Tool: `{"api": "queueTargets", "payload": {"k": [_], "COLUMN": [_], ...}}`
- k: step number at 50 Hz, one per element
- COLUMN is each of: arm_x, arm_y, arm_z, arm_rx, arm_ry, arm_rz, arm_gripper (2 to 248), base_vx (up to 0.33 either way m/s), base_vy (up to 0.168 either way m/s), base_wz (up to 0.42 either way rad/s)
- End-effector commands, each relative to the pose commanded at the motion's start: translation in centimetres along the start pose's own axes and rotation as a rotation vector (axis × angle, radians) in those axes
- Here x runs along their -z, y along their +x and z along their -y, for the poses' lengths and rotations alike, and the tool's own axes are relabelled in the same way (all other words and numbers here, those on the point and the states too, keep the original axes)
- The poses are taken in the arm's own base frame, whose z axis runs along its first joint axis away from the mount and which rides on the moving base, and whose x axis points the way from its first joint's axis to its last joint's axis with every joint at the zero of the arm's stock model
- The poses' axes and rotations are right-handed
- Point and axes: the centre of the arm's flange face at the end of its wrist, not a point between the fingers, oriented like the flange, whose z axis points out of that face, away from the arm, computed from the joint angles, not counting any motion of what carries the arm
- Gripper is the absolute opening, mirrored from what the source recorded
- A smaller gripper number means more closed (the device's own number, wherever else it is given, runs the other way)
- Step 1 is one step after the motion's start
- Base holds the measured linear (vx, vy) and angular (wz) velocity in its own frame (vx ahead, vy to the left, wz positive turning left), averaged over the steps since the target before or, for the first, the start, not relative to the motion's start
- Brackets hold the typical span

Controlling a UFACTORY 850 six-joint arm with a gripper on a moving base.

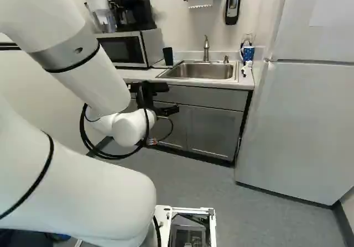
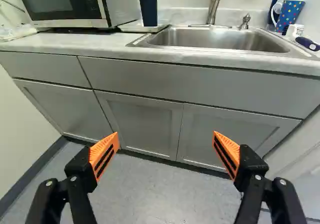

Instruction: Rinse the cup and place it in the tray

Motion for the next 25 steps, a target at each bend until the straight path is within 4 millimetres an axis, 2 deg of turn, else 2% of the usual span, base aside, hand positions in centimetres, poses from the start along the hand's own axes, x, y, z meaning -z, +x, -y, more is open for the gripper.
{"api": "queueTargets", "payload": {"k": [25], "arm_x": [0.8], "arm_y": [-1.1], "arm_z": [0.3], "arm_rx": [0.002], "arm_ry": [0.008], "arm_rz": [-0.022], "arm_gripper": [247], "base_vx": [0.0], "base_vy": [0.0], "base_wz": [0.0]}}
